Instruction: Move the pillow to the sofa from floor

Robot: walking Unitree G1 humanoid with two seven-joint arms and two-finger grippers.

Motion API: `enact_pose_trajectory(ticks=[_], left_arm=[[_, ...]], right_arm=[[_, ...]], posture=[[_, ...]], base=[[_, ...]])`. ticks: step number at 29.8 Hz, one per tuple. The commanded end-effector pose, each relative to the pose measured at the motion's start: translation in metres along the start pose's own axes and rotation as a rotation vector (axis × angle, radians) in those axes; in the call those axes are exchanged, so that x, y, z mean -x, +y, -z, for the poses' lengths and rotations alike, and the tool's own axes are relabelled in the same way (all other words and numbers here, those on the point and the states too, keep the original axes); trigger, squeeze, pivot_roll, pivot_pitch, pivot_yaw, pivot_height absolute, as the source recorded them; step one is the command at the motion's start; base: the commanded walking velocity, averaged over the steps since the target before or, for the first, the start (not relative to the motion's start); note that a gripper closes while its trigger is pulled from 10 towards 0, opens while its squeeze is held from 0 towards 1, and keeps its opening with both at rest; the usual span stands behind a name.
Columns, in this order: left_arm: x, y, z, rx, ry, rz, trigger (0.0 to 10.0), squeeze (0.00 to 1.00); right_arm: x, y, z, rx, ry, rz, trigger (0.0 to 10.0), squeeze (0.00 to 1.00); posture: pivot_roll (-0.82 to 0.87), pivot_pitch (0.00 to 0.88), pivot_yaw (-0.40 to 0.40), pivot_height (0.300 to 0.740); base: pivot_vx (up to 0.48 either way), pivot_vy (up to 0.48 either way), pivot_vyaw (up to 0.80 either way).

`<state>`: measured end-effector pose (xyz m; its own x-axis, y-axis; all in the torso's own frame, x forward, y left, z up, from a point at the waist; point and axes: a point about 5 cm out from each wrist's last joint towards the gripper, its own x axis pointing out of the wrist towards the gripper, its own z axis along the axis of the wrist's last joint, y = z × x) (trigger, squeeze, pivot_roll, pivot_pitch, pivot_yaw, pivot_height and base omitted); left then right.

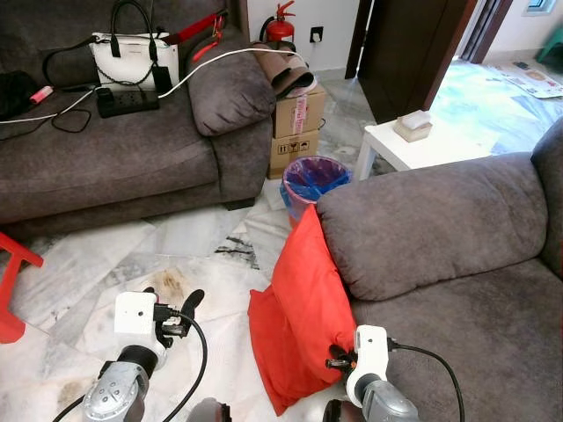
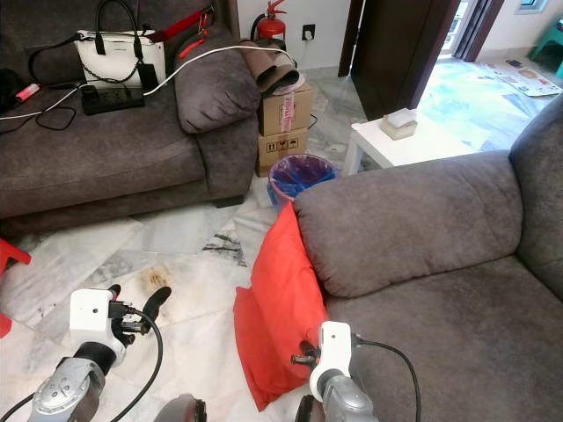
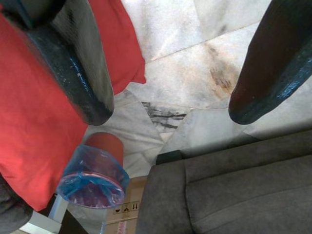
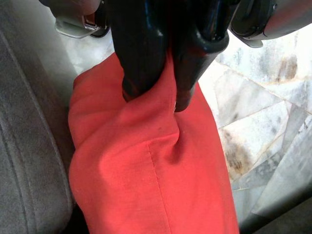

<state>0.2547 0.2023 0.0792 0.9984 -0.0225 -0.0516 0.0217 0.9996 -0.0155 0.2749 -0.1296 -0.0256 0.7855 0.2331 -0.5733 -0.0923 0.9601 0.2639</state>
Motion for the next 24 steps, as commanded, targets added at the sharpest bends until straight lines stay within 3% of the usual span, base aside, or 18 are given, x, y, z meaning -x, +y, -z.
enact_pose_trajectory(ticks=[1,19,22,24], left_arm=[[-0.001,-0.001,0.006,-0.01,0.024,0.007,10.0,0.0],[-0.01,-0.005,0.01,-0.013,0.025,0.032,10.0,0.0],[-0.01,-0.007,0.01,-0.016,0.022,0.036,10.0,0.0],[-0.011,-0.008,0.009,-0.015,0.018,0.039,10.0,0.0]], right_arm=[[0.001,0.002,0.006,-0.012,0.022,-0.003,0.0,0.0],[0.005,-0.007,0.013,-0.074,0.015,0.01,0.0,0.0],[0.005,-0.008,0.012,-0.139,0.002,0.011,0.0,0.0],[0.005,-0.009,0.012,-0.134,0.003,0.019,0.0,0.0]], posture=[[0.27,0.16,-0.002,0.631],[0.25,0.121,0.004,0.631],[0.24,0.115,0.008,0.631],[0.24,0.114,0.008,0.631]], base=[[0.0,0.0,0.0],[0.0,0.0,0.0],[0.0,0.0,0.0],[0.0,0.0,0.0]])
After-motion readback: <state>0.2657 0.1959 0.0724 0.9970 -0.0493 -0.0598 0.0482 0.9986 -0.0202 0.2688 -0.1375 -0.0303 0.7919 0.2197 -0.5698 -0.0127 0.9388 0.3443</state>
